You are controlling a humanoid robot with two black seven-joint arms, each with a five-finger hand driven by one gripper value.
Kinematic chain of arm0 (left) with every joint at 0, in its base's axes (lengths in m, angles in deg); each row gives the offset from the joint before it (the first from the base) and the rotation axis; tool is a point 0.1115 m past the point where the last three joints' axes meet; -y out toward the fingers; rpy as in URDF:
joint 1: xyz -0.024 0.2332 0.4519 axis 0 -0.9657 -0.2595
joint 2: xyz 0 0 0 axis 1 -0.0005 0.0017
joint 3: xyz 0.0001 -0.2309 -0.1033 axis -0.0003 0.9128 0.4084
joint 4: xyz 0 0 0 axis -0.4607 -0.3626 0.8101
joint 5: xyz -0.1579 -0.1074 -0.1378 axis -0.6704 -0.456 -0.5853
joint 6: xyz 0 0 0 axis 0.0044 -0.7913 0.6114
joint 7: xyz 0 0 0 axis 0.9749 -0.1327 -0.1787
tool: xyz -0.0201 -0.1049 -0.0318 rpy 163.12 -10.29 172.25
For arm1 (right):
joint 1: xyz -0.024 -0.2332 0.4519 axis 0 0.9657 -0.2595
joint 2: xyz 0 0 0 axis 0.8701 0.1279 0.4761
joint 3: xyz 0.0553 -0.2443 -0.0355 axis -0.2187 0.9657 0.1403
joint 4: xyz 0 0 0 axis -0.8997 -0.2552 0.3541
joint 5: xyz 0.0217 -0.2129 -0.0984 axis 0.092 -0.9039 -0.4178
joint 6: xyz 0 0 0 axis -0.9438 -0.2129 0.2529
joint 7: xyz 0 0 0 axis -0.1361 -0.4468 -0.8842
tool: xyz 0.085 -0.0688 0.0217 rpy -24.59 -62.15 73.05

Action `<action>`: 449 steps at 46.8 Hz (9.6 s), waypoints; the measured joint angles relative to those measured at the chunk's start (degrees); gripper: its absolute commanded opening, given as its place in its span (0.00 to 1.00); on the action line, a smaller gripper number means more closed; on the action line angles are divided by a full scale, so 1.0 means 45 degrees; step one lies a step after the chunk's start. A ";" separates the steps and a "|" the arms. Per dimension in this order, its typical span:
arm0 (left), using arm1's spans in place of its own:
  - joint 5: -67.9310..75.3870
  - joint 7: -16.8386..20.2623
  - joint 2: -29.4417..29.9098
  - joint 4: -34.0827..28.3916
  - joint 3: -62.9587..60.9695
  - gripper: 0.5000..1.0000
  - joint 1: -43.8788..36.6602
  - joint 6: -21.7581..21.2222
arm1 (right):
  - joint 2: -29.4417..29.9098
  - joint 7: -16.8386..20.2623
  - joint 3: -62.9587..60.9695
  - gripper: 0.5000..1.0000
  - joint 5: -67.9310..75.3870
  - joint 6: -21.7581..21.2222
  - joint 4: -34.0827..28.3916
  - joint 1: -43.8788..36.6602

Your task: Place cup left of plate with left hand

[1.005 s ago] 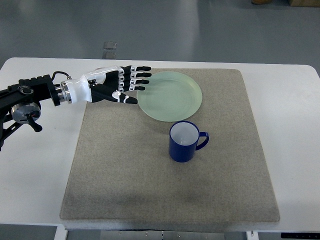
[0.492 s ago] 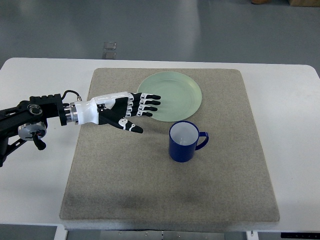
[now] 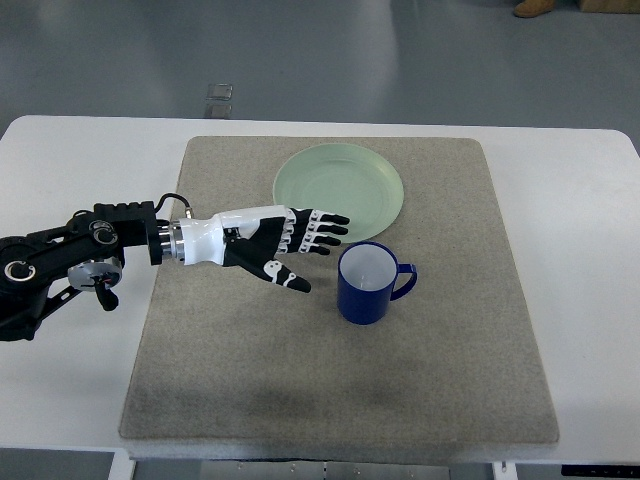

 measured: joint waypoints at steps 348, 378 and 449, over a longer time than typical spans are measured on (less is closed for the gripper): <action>0.0110 0.2768 -0.1040 -0.1262 0.6646 1.00 -0.2056 -0.6666 | 0.0000 0.0000 -0.0001 0.86 0.0000 0.0000 0.0000 0.0000; -0.8029 0.0899 -0.1990 -0.2943 0.7472 0.99 0.1275 -0.7545 | 0.0000 0.0000 -0.0008 0.86 0.0000 0.0000 0.0000 0.0001; -1.1017 -0.0514 -0.2616 -0.4523 0.7331 1.00 0.1379 -0.6491 | 0.0000 0.0000 -0.0040 0.86 0.0000 -0.0001 -0.0004 0.0000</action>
